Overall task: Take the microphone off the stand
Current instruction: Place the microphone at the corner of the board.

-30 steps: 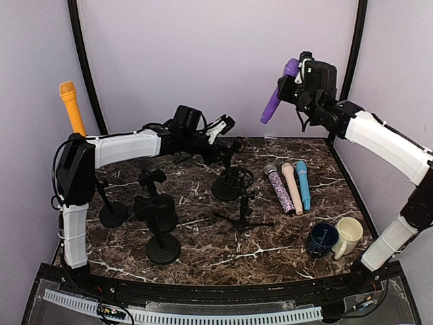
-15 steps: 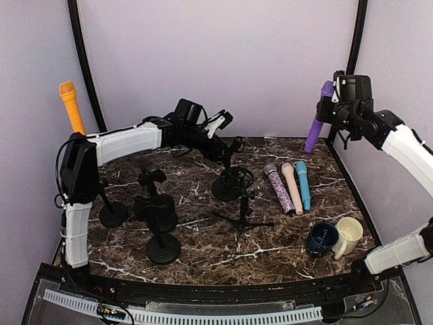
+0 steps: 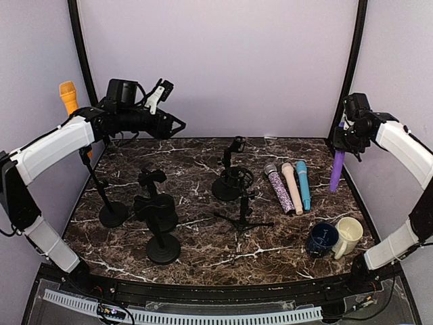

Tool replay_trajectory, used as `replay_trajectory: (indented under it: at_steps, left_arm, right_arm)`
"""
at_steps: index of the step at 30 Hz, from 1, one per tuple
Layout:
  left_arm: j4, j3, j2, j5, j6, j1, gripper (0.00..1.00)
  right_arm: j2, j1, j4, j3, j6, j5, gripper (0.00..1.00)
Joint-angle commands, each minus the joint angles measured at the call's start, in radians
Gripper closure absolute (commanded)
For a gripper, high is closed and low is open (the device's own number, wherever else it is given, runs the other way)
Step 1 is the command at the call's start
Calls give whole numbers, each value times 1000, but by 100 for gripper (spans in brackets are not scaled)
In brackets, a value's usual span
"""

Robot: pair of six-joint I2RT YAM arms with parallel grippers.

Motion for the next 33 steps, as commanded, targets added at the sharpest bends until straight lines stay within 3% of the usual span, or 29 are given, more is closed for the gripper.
replay_trajectory:
  at_steps: [1,8,16,20,27,33]
  left_arm:
    - [-14,-229,-205,-27,-78,62,26]
    - [-7,-473,-366,-60,-148,141,25]
    - [177,-637,-488,-107,-198,160,25]
    - [198,-664,-514,-115,-210,160,25]
    - [126,-659,-546,-20,-274,160,25]
    - [48,-681,-637,-45,-321,160,25]
  right_arm:
    - [33,-34,13,-47,-19,-104,100]
    - [168,-40,75,-80,-29,-202,100]
    - [307,-41,105,-50,-36,-295,100]
    - [364,-41,127,-41,-37,-323,99]
    - [446,-41,161,-14,-21,-361,86]
    - [487,-43,186,-5,-16,-343,78]
